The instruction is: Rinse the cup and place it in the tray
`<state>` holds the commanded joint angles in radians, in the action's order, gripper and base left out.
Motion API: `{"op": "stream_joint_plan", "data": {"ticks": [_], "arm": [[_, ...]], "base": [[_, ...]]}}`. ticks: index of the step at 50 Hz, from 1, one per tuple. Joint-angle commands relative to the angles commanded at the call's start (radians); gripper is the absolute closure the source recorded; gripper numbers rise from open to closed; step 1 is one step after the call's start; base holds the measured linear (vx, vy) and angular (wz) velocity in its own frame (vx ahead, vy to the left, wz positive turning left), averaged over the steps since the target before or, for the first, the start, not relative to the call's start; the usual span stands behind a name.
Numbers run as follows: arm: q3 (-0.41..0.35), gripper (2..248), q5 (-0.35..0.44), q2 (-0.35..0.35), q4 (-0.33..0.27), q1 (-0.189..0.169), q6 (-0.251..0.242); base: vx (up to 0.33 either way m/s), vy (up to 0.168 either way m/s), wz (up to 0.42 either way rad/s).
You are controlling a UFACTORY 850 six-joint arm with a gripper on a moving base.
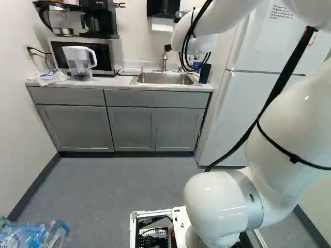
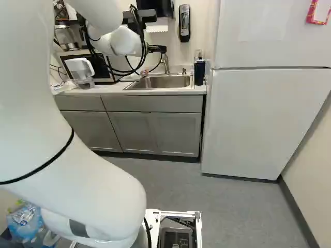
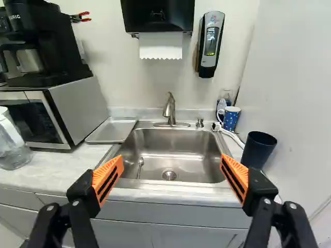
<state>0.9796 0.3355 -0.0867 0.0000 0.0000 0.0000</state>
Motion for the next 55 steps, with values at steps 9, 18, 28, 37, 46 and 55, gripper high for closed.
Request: {"op": "stream_joint_plan", "data": {"ticks": [9,18,28,37,46,55], "arm": [[0.017,3,-0.02,-0.002,0.0,0.0,0.0],[0.03,3,-0.039,-0.008,0.0,0.0,0.0],[0.045,3,-0.061,-0.014,0.0,0.0,0.0],[0.058,3,-0.083,-0.019,0.0,0.0,0.0],[0.069,3,-0.103,-0.023,0.0,0.0,0.0],[0.069,3,-0.104,-0.023,0.0,0.0,0.0]], "base": [[0.0,0.0,0.0],[0.0,0.0,0.0],[0.0,0.0,0.0],[0.0,0.0,0.0],[0.0,0.0,0.0],[0.0,0.0,0.0]]}}
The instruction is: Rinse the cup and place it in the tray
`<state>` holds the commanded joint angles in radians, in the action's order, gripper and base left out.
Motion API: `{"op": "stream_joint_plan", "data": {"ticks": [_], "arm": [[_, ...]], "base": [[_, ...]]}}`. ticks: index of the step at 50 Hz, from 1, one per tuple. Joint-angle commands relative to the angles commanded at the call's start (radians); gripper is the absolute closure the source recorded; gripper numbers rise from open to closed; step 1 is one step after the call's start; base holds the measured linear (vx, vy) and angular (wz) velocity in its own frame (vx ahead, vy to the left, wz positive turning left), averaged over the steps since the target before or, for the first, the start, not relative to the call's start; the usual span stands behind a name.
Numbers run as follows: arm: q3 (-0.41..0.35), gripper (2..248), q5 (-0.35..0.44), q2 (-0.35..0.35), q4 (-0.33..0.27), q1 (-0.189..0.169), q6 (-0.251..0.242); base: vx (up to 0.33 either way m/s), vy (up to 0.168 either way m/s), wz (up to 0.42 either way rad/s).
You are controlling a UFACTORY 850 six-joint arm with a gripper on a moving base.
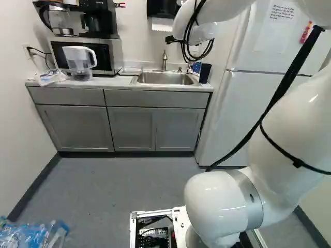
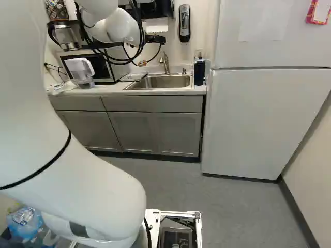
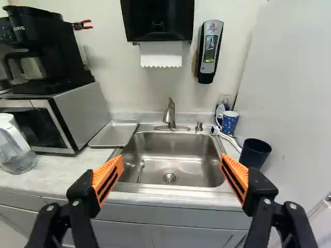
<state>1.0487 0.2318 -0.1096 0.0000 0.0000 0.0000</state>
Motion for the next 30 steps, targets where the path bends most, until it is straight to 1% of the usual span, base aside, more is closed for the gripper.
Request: {"op": "stream_joint_plan", "data": {"ticks": [20,30], "arm": [[0.0,3,0.0,0.0,0.0,0.0,0.0],[0.0,3,0.0,0.0,0.0,0.0,0.0]], "base": [[0.0,0.0,0.0],[0.062,0.03,0.005]]}}
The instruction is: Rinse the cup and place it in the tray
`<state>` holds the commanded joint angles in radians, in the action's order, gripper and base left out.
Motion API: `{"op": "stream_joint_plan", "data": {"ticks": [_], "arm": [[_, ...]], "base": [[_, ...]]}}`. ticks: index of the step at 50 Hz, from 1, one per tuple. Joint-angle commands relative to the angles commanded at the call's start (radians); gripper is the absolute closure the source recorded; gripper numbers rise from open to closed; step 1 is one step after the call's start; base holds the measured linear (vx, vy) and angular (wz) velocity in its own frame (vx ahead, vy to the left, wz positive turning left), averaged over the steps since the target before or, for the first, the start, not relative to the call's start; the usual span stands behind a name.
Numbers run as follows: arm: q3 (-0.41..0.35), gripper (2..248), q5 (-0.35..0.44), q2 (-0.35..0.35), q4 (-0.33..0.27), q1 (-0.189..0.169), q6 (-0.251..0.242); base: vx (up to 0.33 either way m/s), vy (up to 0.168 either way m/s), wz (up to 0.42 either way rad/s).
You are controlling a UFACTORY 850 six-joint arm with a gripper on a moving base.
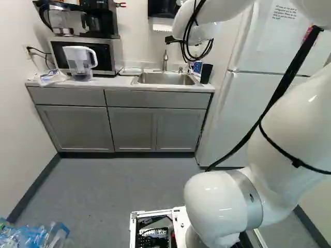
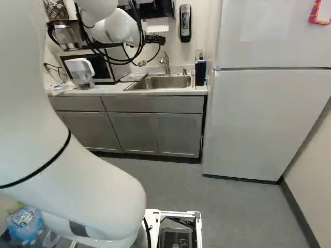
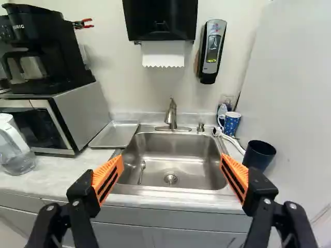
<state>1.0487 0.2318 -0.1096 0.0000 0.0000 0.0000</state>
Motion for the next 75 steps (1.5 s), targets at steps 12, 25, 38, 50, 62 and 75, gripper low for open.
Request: {"op": "stream_joint_plan", "data": {"ticks": [12,25,38,50,62,75], "arm": [[0.0,3,0.0,0.0,0.0,0.0,0.0],[0.0,3,0.0,0.0,0.0,0.0,0.0],[0.0,3,0.0,0.0,0.0,0.0,0.0],[0.0,3,0.0,0.0,0.0,0.0,0.0],[0.0,3,0.0,0.0,0.0,0.0,0.0],[0.0,3,0.0,0.0,0.0,0.0,0.0]], "base": [[0.046,0.0,-0.011],[0.048,-0.002,-0.013],[0.035,0.014,-0.001],[0.114,0.033,-0.018],[0.147,0.048,-0.017],[0.138,0.046,-0.017]]}}
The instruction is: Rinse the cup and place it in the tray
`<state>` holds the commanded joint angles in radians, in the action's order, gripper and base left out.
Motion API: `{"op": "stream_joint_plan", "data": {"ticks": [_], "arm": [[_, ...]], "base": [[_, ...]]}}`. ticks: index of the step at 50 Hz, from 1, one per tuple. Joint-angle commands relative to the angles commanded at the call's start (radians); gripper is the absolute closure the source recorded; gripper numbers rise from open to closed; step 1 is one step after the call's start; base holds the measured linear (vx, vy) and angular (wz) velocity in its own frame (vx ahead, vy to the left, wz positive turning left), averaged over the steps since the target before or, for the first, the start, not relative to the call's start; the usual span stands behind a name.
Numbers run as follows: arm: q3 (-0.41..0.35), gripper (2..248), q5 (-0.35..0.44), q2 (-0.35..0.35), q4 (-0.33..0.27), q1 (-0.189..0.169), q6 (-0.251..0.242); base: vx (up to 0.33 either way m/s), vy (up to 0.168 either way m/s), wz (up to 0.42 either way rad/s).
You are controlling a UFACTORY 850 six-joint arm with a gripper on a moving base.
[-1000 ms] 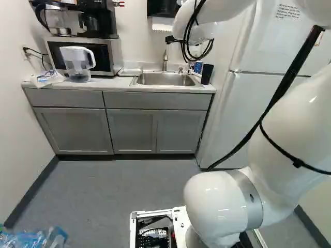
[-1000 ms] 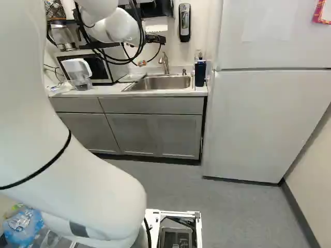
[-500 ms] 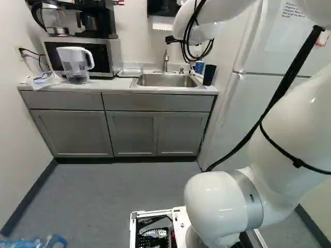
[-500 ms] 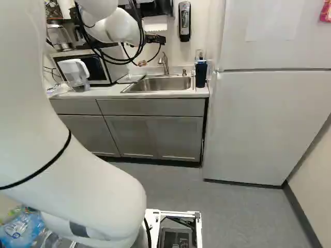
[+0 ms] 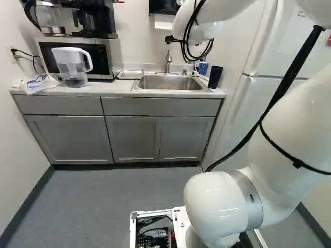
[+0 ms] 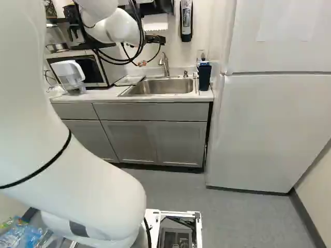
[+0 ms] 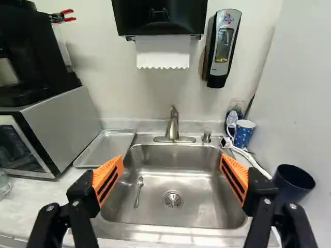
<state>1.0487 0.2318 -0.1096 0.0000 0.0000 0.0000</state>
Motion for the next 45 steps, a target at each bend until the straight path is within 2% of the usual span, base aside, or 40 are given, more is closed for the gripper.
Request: {"op": "stream_joint_plan", "data": {"ticks": [45], "arm": [[0.0,3,0.0,0.0,0.0,0.0,0.0]], "base": [[0.103,0.056,-0.018]]}}
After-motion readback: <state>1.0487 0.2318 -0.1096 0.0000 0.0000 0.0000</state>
